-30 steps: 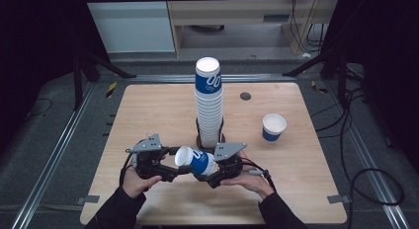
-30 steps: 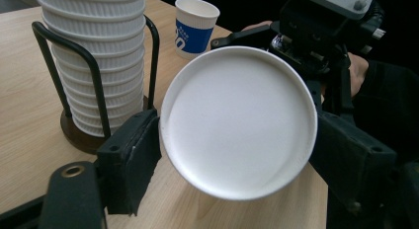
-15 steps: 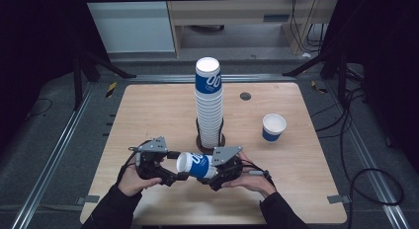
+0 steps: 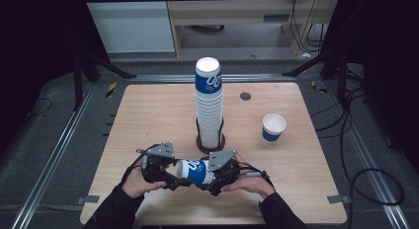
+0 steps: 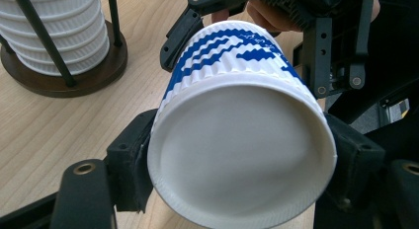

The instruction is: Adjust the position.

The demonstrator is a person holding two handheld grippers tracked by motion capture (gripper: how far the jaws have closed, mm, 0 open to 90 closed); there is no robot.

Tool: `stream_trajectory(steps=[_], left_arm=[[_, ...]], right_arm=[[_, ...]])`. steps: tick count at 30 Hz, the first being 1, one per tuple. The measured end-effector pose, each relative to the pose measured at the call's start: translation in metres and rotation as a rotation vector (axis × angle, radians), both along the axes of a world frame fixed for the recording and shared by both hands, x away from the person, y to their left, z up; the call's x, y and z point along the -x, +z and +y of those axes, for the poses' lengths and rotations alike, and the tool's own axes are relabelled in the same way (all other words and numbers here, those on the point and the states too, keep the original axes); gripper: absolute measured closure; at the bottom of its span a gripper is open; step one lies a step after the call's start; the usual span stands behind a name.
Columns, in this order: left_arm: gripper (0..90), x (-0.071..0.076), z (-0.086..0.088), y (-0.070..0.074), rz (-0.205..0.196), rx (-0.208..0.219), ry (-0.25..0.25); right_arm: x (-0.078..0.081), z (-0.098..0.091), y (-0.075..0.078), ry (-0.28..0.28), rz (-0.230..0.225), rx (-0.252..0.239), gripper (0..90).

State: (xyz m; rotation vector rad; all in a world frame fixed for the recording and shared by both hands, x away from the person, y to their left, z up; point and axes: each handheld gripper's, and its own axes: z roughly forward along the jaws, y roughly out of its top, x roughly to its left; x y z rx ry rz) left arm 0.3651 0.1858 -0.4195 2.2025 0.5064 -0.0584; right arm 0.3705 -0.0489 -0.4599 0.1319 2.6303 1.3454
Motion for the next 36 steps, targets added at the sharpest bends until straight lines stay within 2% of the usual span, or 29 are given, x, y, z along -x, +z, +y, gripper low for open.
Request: stream_trajectory(steps=[4, 6, 8, 13, 16, 20, 24, 28, 30, 36], left_arm=[[25.9, 0.0, 0.001, 0.001, -0.013, 0.008, 0.006], [25.9, -0.001, 0.005, 0.002, -0.016, 0.02, 0.019], [25.9, -0.003, 0.009, 0.003, -0.025, 0.035, 0.037], [25.9, -0.006, 0.021, 0.007, -0.054, 0.086, 0.087], [25.8, -0.007, 0.027, 0.01, -0.079, 0.135, 0.116], [25.7, -0.006, 0.031, 0.012, -0.118, 0.191, 0.141], [25.7, -0.005, 0.032, 0.012, -0.129, 0.241, 0.144], [25.8, -0.003, 0.028, 0.011, -0.129, 0.28, 0.125], [25.8, -0.001, 0.025, 0.01, -0.127, 0.287, 0.113], [25.8, 0.003, 0.018, 0.01, -0.128, 0.295, 0.059]], right_arm=[[-0.001, 0.0, 0.0, -0.01, 0.023, -0.008, 11.7], [-0.003, -0.002, 0.002, -0.027, 0.05, -0.017, 8.2], [-0.005, -0.007, 0.005, -0.05, 0.047, -0.038, 7.7], [-0.01, -0.02, 0.015, -0.094, 0.06, -0.118, 7.3], [-0.013, -0.03, 0.021, -0.119, 0.082, -0.182, 7.1], [-0.016, -0.04, 0.025, -0.14, 0.108, -0.236, 6.5], [-0.017, -0.047, 0.027, -0.148, 0.124, -0.272, 6.3], [-0.019, -0.053, 0.029, -0.141, 0.154, -0.324, 6.2], [-0.02, -0.055, 0.029, -0.129, 0.164, -0.347, 6.2], [-0.018, -0.052, 0.027, -0.072, 0.185, -0.358, 5.8]])
